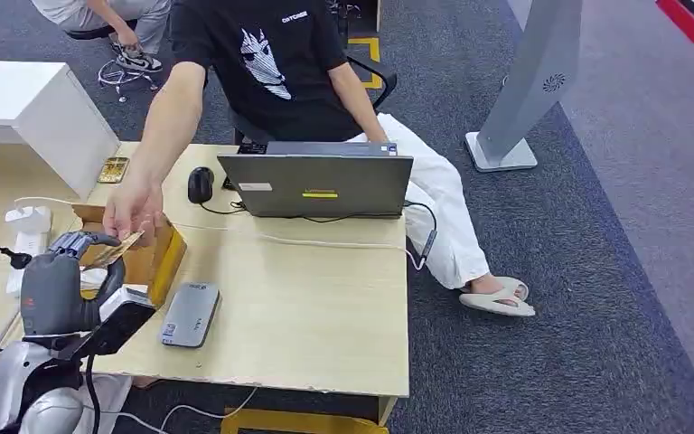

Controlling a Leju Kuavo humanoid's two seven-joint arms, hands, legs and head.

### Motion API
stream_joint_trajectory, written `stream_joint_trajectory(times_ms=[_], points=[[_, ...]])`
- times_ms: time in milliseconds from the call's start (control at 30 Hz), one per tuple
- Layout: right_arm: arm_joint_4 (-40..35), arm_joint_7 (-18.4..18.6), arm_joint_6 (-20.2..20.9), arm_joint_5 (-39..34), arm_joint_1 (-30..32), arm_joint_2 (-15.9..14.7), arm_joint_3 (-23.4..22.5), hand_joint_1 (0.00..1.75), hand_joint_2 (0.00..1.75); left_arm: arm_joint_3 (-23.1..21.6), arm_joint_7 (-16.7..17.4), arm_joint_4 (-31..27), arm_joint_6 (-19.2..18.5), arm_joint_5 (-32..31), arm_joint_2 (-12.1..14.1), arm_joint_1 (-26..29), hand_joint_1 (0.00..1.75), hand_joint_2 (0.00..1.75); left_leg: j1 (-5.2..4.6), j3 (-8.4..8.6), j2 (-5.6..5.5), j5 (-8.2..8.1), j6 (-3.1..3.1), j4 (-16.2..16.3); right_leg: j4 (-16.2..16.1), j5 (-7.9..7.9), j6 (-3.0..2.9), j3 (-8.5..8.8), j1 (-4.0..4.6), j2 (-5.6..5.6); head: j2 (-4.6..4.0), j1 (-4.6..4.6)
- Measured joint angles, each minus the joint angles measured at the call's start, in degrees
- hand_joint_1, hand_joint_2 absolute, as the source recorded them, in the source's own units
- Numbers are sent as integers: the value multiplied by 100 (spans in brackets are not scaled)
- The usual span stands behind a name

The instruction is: Pass the card to the sensor for recognition and then transmit it.

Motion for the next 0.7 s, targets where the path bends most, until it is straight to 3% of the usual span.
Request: stream_joint_trajectory(times_ms=[700], points=[[116,31,-50,0,-16,0,74,0,175,-11,-105,-39,-24,85,-66,99,175,175,0,0,0,0,0,0,0,0,0,-2,0,1,0,2]])
